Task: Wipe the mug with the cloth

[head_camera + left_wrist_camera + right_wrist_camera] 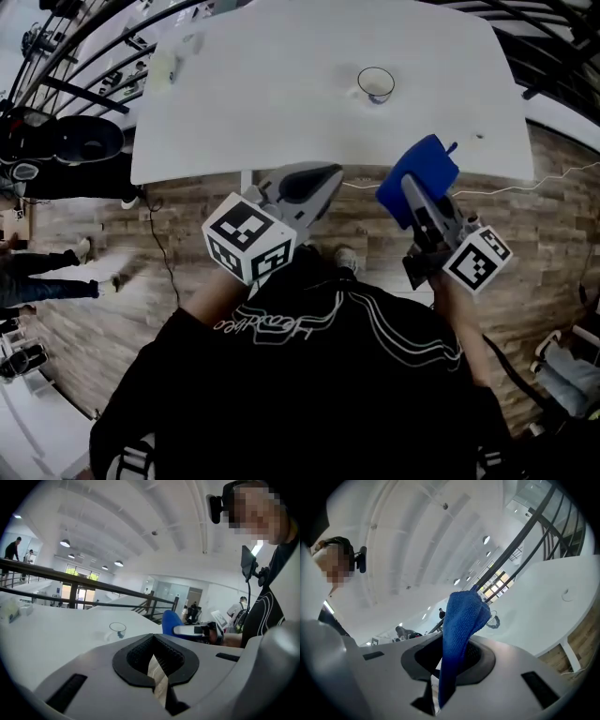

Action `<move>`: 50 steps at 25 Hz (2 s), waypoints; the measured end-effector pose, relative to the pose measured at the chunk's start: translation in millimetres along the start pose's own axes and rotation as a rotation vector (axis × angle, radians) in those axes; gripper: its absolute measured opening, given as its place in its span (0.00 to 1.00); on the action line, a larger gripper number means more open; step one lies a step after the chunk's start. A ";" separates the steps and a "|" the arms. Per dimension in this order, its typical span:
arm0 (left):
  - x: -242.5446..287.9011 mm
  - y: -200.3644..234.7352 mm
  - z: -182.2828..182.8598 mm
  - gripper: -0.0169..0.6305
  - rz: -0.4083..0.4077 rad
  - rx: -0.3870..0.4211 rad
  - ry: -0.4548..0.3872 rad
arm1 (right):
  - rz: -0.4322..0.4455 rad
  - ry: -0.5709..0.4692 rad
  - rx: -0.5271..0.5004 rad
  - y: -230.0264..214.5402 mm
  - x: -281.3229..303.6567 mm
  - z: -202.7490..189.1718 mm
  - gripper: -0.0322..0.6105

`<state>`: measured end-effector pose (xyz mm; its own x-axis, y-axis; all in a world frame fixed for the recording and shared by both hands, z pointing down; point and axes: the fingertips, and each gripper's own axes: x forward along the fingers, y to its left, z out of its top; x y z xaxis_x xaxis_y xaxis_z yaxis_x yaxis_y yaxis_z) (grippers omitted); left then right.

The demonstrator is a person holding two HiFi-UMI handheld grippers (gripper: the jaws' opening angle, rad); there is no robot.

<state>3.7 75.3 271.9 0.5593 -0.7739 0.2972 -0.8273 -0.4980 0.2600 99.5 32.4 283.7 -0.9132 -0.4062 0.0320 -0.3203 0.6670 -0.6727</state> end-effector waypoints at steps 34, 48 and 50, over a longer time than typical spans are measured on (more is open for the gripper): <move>151.5 194.9 -40.2 0.11 -0.283 0.101 0.263 | -0.294 -0.379 0.458 -135.4 129.9 -19.9 0.13; 177.2 192.8 -65.7 0.16 -0.402 0.135 0.327 | -0.282 -0.545 0.638 -159.8 134.9 -19.3 0.13; 177.6 190.7 -65.5 0.16 -0.411 0.133 0.324 | -0.288 -0.546 0.651 -161.4 133.6 -21.8 0.13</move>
<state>-51.3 -131.5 434.4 0.8085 -0.3553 0.4692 -0.5251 -0.7956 0.3023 23.7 -115.9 412.6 -0.5189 -0.8546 0.0201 -0.1610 0.0746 -0.9841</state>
